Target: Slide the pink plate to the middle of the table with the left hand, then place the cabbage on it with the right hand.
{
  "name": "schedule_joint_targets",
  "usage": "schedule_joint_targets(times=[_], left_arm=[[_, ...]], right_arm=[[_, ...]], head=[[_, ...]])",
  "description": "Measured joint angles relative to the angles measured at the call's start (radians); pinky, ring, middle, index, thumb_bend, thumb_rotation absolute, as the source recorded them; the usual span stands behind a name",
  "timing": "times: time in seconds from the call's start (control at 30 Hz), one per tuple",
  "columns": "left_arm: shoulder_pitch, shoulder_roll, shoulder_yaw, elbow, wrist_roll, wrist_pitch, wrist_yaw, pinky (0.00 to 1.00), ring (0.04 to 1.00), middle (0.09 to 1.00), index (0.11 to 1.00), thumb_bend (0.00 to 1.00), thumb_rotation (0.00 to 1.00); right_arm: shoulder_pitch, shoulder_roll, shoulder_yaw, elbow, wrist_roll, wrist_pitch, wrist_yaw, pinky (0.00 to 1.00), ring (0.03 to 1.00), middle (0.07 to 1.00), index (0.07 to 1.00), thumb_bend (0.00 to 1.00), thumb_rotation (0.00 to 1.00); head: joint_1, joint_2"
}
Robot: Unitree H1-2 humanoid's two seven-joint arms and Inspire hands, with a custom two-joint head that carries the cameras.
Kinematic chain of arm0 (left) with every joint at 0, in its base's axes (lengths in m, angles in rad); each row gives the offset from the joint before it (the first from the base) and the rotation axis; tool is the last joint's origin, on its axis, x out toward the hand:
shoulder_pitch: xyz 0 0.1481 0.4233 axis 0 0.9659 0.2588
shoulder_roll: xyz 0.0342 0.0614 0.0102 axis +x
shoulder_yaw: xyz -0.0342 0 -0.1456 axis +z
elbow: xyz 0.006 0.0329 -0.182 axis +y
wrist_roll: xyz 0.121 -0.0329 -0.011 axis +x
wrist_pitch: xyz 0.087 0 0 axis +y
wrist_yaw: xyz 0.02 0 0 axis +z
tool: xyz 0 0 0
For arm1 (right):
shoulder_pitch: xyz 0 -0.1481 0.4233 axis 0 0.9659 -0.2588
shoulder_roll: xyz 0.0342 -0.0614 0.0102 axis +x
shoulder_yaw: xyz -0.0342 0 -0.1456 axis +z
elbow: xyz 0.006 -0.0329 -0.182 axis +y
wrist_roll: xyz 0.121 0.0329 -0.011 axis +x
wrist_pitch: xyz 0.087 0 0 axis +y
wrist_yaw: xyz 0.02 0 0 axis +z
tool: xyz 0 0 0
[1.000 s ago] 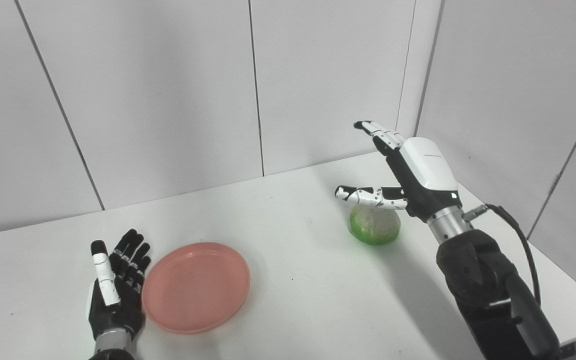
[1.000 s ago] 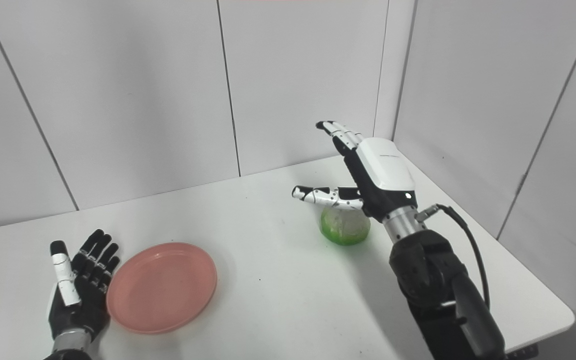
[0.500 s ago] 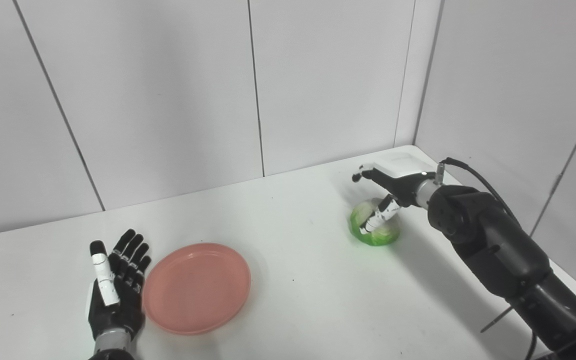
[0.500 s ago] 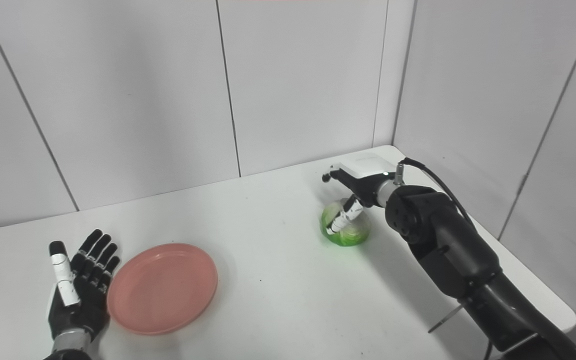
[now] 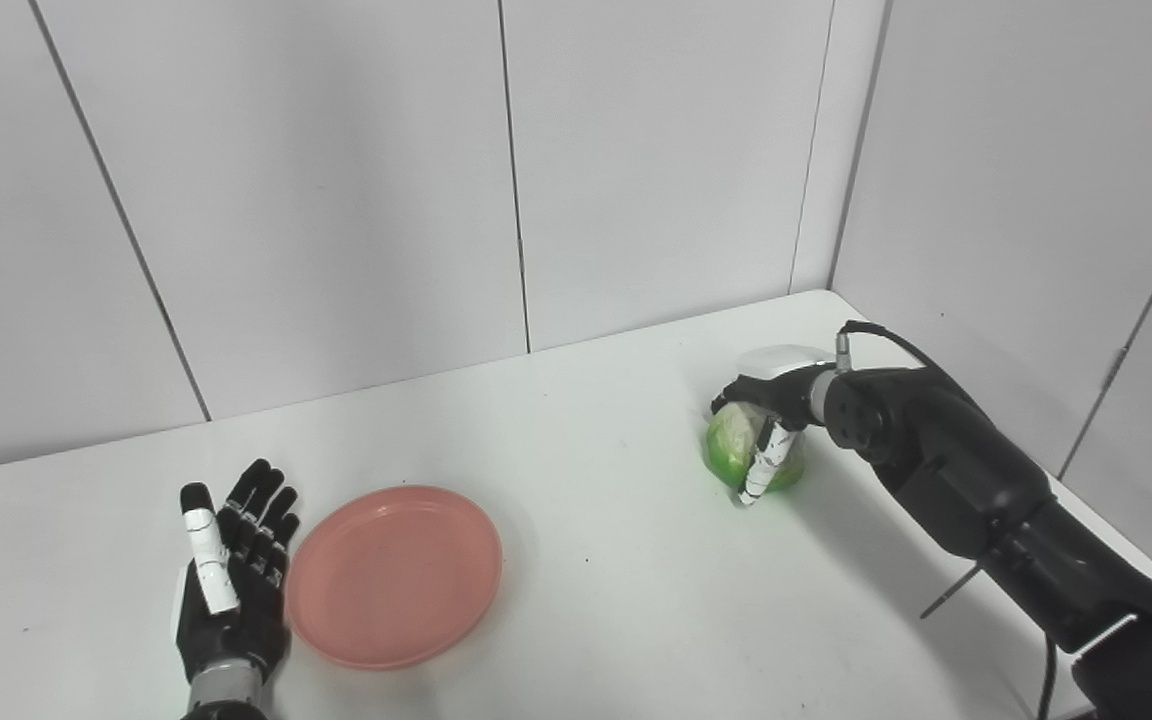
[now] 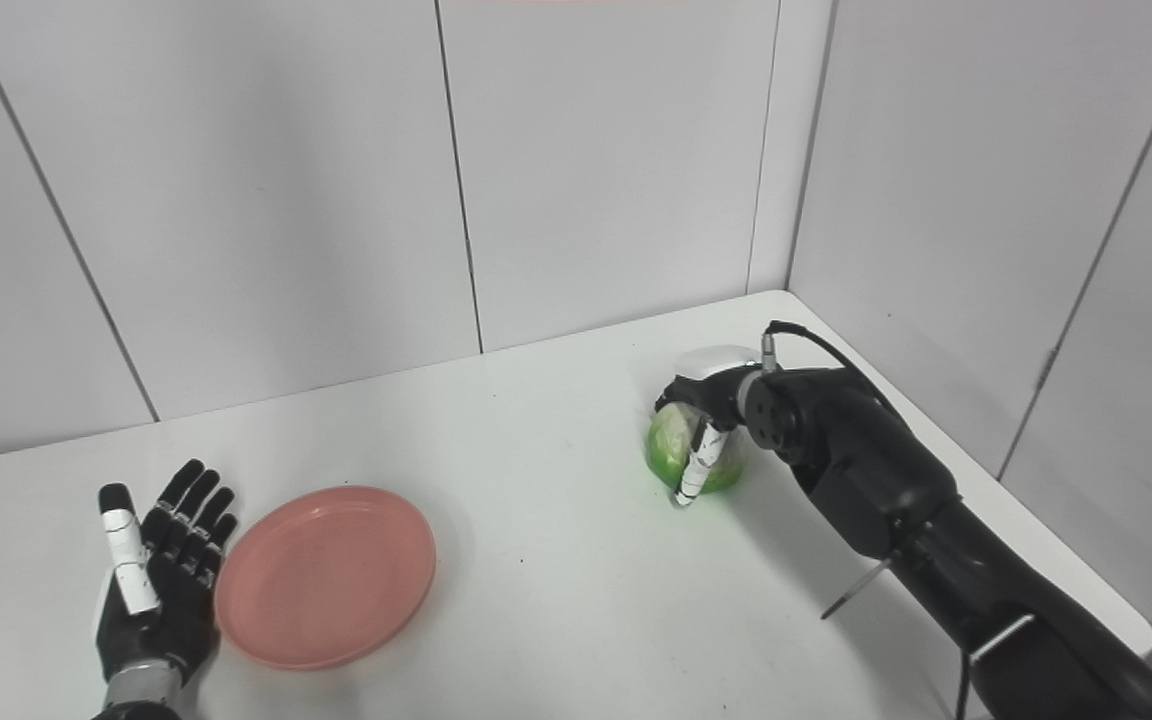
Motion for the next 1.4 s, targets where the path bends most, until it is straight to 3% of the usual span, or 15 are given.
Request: schedule_joint_targets(times=[0.13,0.33,0.47,0.5,0.53,0.63,0.67,0.8,1.4], left_arm=[[0.003,0.0,0.0,-0.003,-0.01,0.0,0.0,0.92,0.876,0.844,0.757,0.96,0.89],[0.004,0.0,0.0,-0.003,-0.011,0.0,0.0,0.95,0.878,0.849,0.759,0.94,0.9],[0.004,0.0,0.0,-0.003,-0.011,0.0,0.0,0.94,0.869,0.839,0.752,0.95,0.9],[0.004,0.0,0.0,-0.003,-0.011,0.0,0.0,0.94,0.865,0.837,0.746,0.95,0.9],[0.004,0.0,0.0,-0.002,-0.011,0.0,0.0,0.94,0.869,0.841,0.75,0.95,0.9],[0.004,0.0,0.0,-0.002,-0.011,0.0,0.0,0.94,0.87,0.844,0.757,0.95,0.9],[0.004,0.0,-0.001,-0.002,-0.011,0.0,0.0,0.93,0.869,0.844,0.76,0.95,0.91],[0.004,0.001,0.0,-0.001,-0.011,0.0,0.0,0.94,0.874,0.838,0.75,0.96,0.9],[0.004,-0.001,-0.003,0.0,-0.011,0.0,0.0,0.94,0.87,0.849,0.738,0.95,0.9]], right_arm=[[0.038,0.012,-0.017,0.007,0.025,-0.025,-0.114,0.7,0.864,0.88,0.816,1.0,0.25],[0.046,0.011,-0.007,0.025,0.037,-0.042,-0.174,0.64,0.812,0.859,0.805,1.0,0.22],[0.051,0.01,-0.008,0.034,0.061,-0.064,-0.207,0.55,0.699,0.793,0.784,1.0,0.2],[0.055,0.011,-0.009,0.035,0.071,-0.073,-0.218,0.51,0.623,0.721,0.773,0.99,0.16],[0.061,0.012,-0.015,0.037,0.088,-0.079,-0.228,0.46,0.554,0.643,0.75,0.95,0.13],[0.074,0.014,-0.022,0.053,0.131,-0.134,-0.271,0.42,0.498,0.576,0.72,0.9,0.09],[0.074,0.014,-0.022,0.06,0.138,-0.152,-0.284,0.41,0.478,0.522,0.706,0.71,0.04],[0.073,0.005,-0.014,0.065,0.16,-0.186,-0.285,0.39,0.437,0.5,0.665,0.55,0.0],[0.052,-0.023,0.025,0.034,0.21,-0.195,-0.209,0.39,0.441,0.503,0.642,0.54,0.0]], head=[[0.0,0.0],[0.002,0.008],[0.003,0.009],[0.003,0.009],[0.003,0.009],[0.003,0.009],[0.005,0.015],[0.005,0.015],[0.029,0.031]])
